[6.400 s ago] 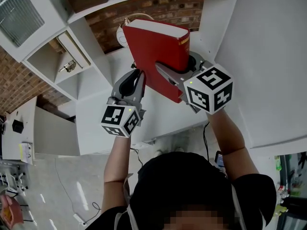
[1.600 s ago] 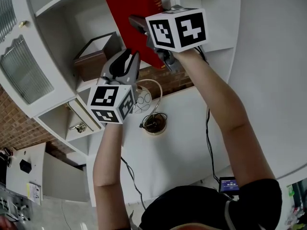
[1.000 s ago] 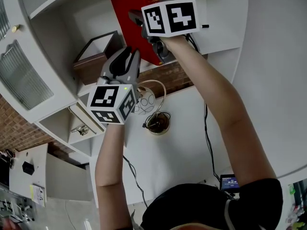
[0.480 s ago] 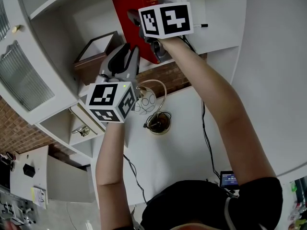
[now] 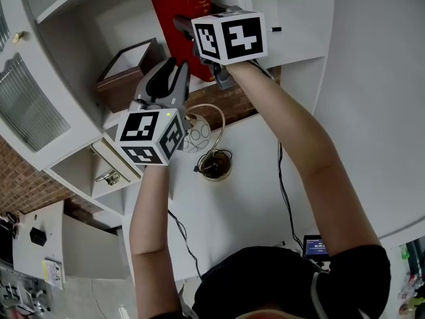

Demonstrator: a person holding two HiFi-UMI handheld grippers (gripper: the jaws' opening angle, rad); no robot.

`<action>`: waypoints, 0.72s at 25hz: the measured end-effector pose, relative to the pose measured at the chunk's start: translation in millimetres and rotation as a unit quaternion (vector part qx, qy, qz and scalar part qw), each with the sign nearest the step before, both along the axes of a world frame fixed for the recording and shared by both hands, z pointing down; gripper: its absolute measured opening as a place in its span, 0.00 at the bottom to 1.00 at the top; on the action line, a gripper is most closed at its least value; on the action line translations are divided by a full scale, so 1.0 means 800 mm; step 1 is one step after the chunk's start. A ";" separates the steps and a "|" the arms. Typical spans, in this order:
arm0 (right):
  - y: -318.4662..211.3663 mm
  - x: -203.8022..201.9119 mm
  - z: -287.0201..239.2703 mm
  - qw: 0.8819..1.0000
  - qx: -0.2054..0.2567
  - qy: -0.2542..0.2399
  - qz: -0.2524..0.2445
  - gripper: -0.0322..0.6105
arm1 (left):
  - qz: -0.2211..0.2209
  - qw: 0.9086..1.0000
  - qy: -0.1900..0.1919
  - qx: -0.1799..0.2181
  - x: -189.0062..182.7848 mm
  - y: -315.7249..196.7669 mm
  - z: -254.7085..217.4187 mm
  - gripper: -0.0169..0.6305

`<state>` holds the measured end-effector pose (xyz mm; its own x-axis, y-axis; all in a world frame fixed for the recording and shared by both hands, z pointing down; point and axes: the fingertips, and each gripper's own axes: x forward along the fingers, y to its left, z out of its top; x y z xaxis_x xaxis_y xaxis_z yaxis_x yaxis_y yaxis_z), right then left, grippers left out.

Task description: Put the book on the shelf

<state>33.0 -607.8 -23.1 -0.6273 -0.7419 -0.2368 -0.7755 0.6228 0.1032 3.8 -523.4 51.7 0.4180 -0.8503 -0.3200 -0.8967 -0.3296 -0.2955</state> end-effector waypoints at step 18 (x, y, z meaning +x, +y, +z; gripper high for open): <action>0.038 0.029 0.041 0.999 0.019 -0.033 -0.017 0.51 | -0.012 1.000 0.003 -0.001 0.014 0.011 0.023 0.15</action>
